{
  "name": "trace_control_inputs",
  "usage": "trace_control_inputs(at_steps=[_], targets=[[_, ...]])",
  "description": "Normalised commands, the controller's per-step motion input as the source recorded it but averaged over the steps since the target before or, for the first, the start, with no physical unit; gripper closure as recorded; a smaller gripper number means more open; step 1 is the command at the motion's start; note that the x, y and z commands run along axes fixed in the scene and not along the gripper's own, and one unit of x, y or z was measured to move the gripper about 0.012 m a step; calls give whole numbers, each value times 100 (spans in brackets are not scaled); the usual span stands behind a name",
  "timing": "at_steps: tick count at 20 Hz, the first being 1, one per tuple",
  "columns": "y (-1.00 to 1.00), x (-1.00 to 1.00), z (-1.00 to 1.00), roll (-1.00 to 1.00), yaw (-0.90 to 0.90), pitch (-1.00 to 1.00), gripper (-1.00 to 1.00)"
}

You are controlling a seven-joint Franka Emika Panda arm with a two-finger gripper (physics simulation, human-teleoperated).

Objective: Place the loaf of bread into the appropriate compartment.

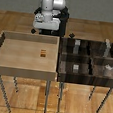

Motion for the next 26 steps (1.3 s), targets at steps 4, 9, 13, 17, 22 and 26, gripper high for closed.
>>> trace_control_inputs(at_steps=[4, 9, 13, 17, 22, 26], targets=[[0, 75, 0, 0, 0, 0, -100], [0, 40, 0, 0, 0, 0, -100], [0, 0, -50, 0, 0, 0, -100], [0, 0, -100, 0, 0, 0, -100], [0, 0, -100, 0, 0, 0, -100], [0, 0, -100, 0, 0, 0, -100]])
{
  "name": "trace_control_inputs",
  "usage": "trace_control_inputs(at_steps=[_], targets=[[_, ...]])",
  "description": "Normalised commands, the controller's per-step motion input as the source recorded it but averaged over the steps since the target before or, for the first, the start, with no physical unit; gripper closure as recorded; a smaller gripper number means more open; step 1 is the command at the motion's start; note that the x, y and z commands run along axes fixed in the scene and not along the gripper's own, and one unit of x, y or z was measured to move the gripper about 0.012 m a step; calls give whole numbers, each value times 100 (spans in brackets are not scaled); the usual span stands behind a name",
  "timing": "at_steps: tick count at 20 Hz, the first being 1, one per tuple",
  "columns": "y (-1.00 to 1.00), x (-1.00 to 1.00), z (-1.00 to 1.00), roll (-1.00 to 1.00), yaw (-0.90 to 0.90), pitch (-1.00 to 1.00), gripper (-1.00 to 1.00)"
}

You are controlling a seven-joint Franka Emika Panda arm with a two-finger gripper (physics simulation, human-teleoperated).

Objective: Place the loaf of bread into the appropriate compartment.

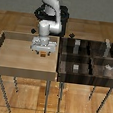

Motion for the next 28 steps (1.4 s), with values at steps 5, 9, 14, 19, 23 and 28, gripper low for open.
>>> trace_control_inputs(at_steps=[5, 9, 14, 19, 23, 28], targets=[[0, 0, 0, 0, 0, 0, 100], [0, 0, 25, 0, 0, 0, 100], [0, 0, 60, 0, 0, 0, 100], [0, 0, 100, 0, 0, 0, 100], [0, 0, 100, 0, 0, 0, 100], [50, 0, 20, 0, 0, 0, 100]])
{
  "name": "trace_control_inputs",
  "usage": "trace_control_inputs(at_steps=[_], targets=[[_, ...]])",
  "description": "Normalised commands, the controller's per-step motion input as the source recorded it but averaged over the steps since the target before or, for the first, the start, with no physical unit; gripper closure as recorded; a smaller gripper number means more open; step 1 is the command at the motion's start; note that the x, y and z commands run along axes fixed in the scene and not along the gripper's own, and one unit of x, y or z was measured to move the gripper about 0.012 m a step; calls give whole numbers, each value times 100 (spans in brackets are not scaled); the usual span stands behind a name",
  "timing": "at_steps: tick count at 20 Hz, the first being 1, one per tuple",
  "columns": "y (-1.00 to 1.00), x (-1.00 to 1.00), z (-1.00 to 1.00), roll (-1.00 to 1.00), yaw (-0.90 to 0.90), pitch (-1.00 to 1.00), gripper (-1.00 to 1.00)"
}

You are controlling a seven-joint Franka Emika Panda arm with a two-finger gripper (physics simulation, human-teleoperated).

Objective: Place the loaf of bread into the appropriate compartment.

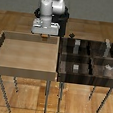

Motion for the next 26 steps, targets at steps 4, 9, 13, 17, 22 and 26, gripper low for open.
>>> trace_control_inputs(at_steps=[4, 9, 13, 17, 22, 26], targets=[[100, 0, 0, 0, 0, 0, 100], [100, 0, 0, 0, 0, 0, 100], [100, 0, 0, 0, 0, 0, 100], [100, 6, 0, 0, 0, 0, 100], [0, 60, 0, 0, 0, 0, 100], [0, 100, 0, 0, 0, 0, 100]])
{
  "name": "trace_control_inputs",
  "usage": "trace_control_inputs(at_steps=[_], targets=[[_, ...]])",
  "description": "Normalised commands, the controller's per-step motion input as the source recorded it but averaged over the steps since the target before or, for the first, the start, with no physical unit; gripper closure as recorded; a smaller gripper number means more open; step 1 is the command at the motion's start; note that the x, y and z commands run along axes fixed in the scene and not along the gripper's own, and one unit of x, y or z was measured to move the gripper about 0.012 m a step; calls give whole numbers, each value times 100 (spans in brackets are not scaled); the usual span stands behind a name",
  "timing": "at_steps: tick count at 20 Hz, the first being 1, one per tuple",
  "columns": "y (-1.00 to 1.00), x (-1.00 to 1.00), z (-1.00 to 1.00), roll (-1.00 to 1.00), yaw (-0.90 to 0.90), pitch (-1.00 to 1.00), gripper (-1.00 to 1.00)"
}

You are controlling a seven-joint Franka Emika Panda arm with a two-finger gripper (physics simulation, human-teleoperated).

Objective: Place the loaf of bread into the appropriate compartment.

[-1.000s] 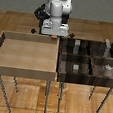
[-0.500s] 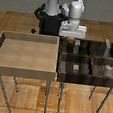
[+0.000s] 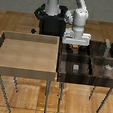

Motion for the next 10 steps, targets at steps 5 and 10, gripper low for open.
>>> trace_control_inputs(at_steps=[5, 10], targets=[[0, 60, 0, 0, 0, 0, -100], [0, 0, 0, 0, 0, 0, -100]])
